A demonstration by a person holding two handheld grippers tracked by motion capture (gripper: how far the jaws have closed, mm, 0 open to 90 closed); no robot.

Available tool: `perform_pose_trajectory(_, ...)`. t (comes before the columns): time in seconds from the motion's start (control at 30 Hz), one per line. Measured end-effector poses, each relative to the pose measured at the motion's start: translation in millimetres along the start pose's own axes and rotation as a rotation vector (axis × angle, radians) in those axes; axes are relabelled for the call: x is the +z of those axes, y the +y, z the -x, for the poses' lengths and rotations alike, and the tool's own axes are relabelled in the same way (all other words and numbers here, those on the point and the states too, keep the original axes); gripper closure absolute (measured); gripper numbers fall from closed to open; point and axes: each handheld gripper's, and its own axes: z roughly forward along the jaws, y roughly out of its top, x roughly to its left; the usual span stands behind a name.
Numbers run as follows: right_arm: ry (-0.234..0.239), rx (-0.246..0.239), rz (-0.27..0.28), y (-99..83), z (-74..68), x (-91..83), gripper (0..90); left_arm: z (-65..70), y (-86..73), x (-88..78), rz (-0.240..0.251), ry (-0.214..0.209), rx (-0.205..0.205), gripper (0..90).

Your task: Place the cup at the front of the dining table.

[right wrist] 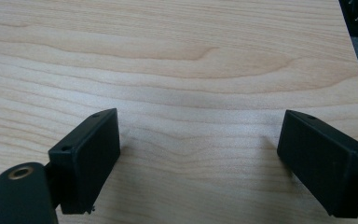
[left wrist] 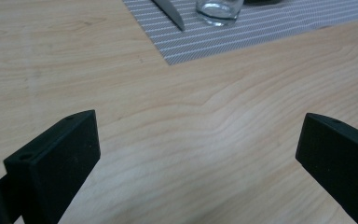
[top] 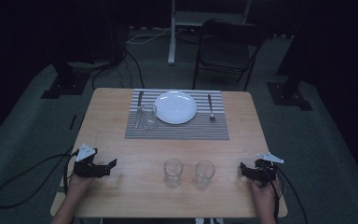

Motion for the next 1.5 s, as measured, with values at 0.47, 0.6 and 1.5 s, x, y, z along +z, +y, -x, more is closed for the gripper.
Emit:
perform_pose_trajectory(0.47,0.0,0.001,-0.001,0.1,-0.1,-0.1,12.7,-4.5,-19.8,-26.1,-0.002,0.029,0.031,0.2)
perform_pose_trajectory(0.6,0.0,0.001,-0.001,0.1,-0.1,-0.1,12.8,-7.1,-23.6,-32.5,0.004,0.047,0.012,0.2)
perform_pose_trajectory(1.5,0.0,0.001,-0.001,0.1,-0.1,0.0,12.7,-27.8,-49.7,-67.4,0.07,0.263,-0.142,0.2)
